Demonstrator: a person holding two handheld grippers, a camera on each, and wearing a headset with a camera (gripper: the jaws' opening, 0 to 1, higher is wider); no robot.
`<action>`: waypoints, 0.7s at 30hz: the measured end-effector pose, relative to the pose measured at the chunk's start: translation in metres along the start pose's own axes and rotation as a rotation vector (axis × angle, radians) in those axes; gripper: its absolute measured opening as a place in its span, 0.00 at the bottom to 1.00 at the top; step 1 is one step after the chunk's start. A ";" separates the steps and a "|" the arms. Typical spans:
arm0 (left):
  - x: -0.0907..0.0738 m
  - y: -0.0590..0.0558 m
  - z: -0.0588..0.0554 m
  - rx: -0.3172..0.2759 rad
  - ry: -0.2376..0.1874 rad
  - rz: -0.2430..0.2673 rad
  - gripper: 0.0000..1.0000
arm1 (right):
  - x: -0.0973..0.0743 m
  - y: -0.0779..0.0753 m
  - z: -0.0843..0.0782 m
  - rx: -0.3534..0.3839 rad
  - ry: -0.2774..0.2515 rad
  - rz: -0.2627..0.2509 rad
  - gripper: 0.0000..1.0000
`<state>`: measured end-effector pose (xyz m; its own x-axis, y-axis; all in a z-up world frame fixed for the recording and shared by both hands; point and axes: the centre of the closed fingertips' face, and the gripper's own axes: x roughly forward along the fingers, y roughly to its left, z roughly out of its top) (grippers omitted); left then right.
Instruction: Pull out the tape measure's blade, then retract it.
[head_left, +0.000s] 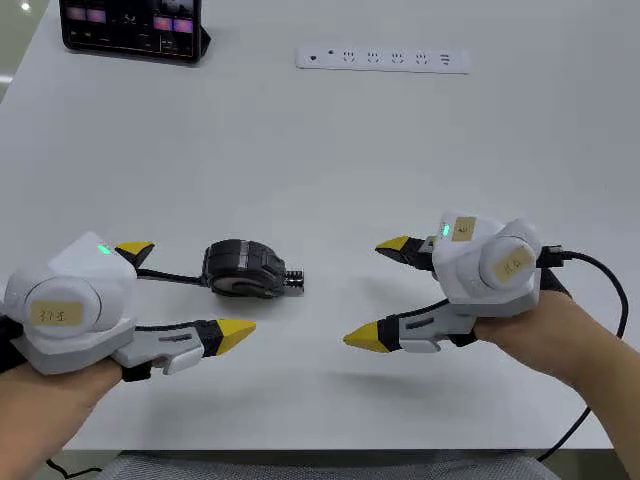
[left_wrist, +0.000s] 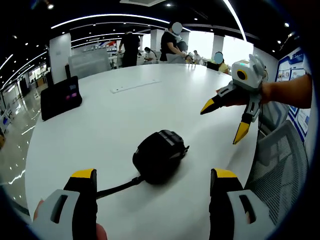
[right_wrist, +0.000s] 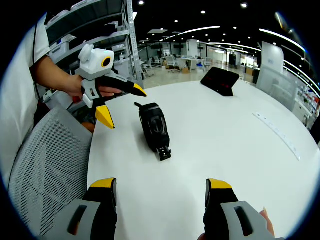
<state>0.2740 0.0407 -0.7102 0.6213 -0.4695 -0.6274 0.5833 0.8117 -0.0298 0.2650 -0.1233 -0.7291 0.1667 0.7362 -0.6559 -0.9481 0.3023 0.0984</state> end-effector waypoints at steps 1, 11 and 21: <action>-0.001 0.000 -0.001 0.003 0.003 -0.001 0.92 | -0.001 0.000 -0.001 0.001 0.000 0.000 0.71; -0.007 0.001 -0.004 0.025 0.002 -0.016 0.96 | -0.012 0.002 -0.006 0.011 -0.020 -0.017 0.76; -0.014 0.002 0.000 0.030 -0.022 -0.039 0.99 | -0.021 0.007 -0.014 0.025 -0.026 -0.027 0.82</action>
<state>0.2659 0.0488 -0.7016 0.6091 -0.5086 -0.6086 0.6225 0.7821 -0.0306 0.2509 -0.1446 -0.7250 0.1993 0.7430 -0.6389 -0.9363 0.3367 0.0995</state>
